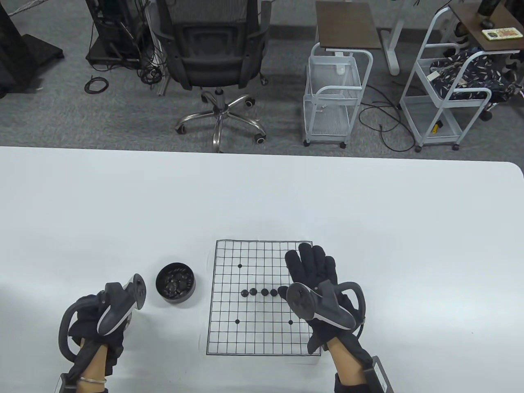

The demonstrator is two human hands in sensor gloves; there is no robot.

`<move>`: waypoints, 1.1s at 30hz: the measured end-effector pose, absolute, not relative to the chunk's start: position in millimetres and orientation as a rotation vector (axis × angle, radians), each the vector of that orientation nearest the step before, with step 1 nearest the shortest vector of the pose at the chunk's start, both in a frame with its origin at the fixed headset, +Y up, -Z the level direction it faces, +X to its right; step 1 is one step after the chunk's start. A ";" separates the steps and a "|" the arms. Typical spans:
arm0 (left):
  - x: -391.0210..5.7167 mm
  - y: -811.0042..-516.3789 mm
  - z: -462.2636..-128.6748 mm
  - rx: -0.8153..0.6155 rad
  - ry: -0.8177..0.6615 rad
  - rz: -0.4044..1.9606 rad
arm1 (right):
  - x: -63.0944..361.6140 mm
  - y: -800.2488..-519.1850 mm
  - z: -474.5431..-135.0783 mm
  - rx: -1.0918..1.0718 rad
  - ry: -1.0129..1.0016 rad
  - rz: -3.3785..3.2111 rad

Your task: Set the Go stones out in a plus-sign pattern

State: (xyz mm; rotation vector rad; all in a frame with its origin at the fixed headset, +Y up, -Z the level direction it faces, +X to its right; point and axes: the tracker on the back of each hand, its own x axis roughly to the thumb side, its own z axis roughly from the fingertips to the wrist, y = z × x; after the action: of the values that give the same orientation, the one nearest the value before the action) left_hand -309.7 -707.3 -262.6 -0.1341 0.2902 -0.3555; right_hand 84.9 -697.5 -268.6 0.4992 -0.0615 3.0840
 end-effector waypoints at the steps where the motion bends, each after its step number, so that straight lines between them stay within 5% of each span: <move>1: -302.9 -698.6 -259.8 -0.087 0.244 -0.322 | 84.8 -697.6 -268.7 0.499 -0.061 3.085; 6: -251.6 -670.9 -258.0 0.050 -0.056 -0.120 | 83.3 -696.8 -268.6 0.508 -0.072 3.088; 12: -173.0 -676.9 -295.1 -0.002 -0.235 0.094 | 86.6 -694.2 -267.1 0.490 -0.088 3.068; 21: -84.6 -726.2 -349.3 -0.370 -0.167 0.144 | 91.8 -690.1 -266.1 0.472 -0.111 3.034; 33: -57.0 -751.7 -361.4 -0.418 -0.094 -0.025 | 96.3 -690.7 -267.8 0.452 -0.106 3.008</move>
State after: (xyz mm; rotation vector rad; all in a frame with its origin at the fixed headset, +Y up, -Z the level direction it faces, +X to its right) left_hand -57.0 -751.7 -361.4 -0.4178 -0.0944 -0.0245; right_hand 96.3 -690.7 -267.8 0.4522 -0.1063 3.0080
